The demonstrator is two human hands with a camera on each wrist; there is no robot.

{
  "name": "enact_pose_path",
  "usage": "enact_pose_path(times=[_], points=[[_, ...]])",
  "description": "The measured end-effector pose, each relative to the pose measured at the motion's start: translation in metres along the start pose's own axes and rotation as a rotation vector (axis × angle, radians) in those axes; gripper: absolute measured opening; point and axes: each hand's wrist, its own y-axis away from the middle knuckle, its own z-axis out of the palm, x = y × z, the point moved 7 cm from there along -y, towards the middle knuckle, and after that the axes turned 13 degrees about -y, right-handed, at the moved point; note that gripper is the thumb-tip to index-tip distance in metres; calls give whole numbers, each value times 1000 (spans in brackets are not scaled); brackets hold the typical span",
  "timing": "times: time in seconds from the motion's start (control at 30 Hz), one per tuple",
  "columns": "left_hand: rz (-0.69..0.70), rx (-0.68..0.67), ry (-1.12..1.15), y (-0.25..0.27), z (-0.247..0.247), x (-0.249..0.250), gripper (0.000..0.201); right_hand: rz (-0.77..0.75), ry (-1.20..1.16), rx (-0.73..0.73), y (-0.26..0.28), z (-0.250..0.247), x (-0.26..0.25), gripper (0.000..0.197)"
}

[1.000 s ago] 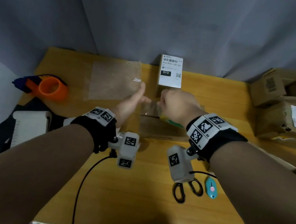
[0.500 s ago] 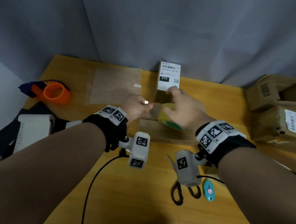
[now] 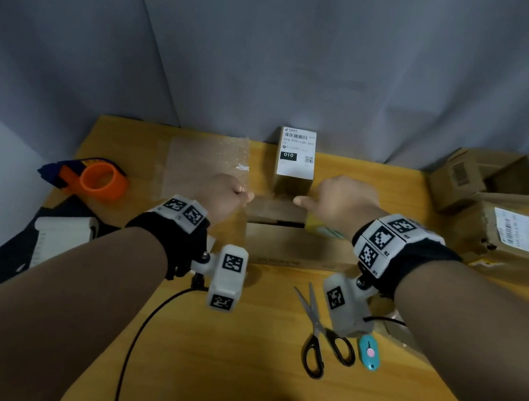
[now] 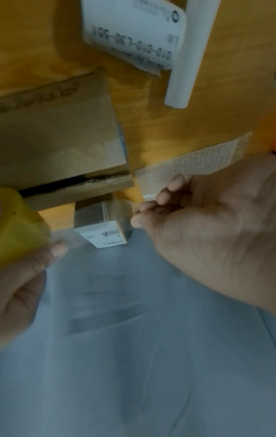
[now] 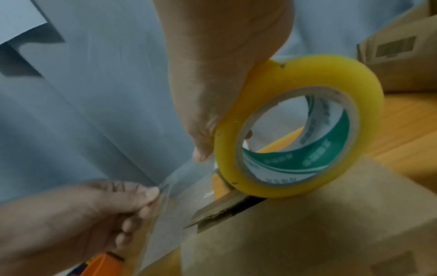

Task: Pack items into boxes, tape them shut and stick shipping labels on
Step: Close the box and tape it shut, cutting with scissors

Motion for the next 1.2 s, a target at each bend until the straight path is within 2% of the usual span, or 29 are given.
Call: enact_pose_path(times=[0.17,0.33,0.47,0.67,0.9,1.03,1.2], points=[[-56,-20,59,0,14,-21,35,-15,97,-14,-10,9,-24,49],[-161,-12,53,-5,23,-43,49,-113,11,48,-12,21,-35,28],[-196,-29,91,-7,36,-52,49,-175,-53,21,-18,20,-38,26],[-202,-63,147,-10,43,-67,48,-233,25,-8,-27,30,-53,24],[-219,-53,123,-9,48,-67,45,-219,72,-3,-36,35,-63,21],[-274,-100,12,-12,59,-69,51,-232,88,4,-38,37,-64,16],[-300,-177,-6,-17,70,-72,65,-234,116,-7,-36,39,-67,13]])
